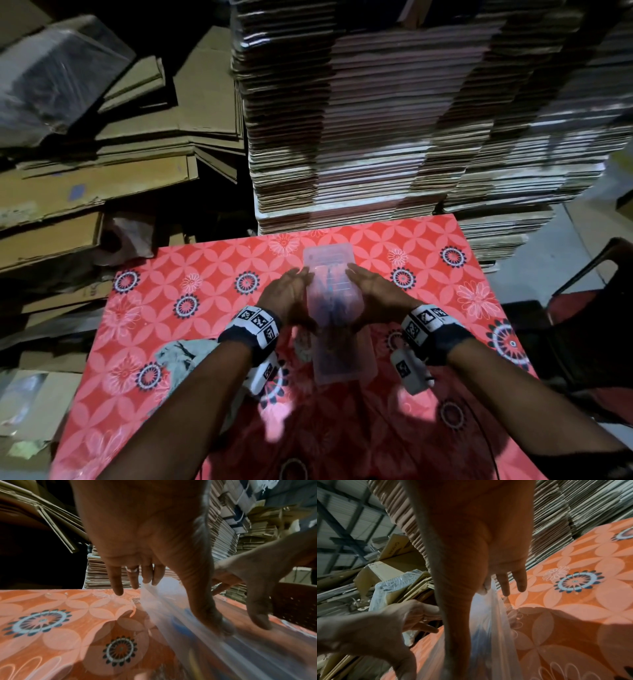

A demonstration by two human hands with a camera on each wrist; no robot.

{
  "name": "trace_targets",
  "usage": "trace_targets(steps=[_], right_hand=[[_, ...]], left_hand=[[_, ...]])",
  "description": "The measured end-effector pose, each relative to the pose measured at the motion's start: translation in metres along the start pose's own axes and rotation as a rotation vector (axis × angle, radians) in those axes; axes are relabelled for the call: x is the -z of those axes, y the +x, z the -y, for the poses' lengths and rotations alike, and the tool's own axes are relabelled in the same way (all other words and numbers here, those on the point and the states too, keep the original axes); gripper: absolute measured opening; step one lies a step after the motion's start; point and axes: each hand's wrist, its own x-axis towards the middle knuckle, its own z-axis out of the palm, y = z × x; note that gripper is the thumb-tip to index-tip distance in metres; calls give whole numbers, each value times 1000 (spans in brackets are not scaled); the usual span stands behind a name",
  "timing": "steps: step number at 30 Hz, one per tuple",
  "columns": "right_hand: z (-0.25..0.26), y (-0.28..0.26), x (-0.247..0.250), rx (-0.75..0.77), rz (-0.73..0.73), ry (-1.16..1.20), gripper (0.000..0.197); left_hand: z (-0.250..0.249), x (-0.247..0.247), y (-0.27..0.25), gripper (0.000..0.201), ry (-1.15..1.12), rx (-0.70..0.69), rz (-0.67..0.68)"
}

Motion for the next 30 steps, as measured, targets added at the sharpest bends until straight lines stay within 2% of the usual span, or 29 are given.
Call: trace_targets(steps=[3,9,16,20,23,27,30], right_hand=[[-2,11,14,-56,-24,1,149],[-2,26,24,-95,64,-12,158],[1,33,28,-92,84,-6,154],[0,29,27,-81,68,6,156],[-4,21,21,-36,57,24,150],[-18,0,6,41,43,62,152],[-23,-10,-2,81,-13,72,150]], left_hand=[[1,14,10,141,-11,10,6],[7,13,31,149,22,0,86],[17,4,40,158,-89,22,85],[17,5,33,154,-79,-12,72],[14,1,15,151,-90,-58,46],[19,-22,-12,168,-332,-95,60],[20,-33,-19,170,-523,-87,62]])
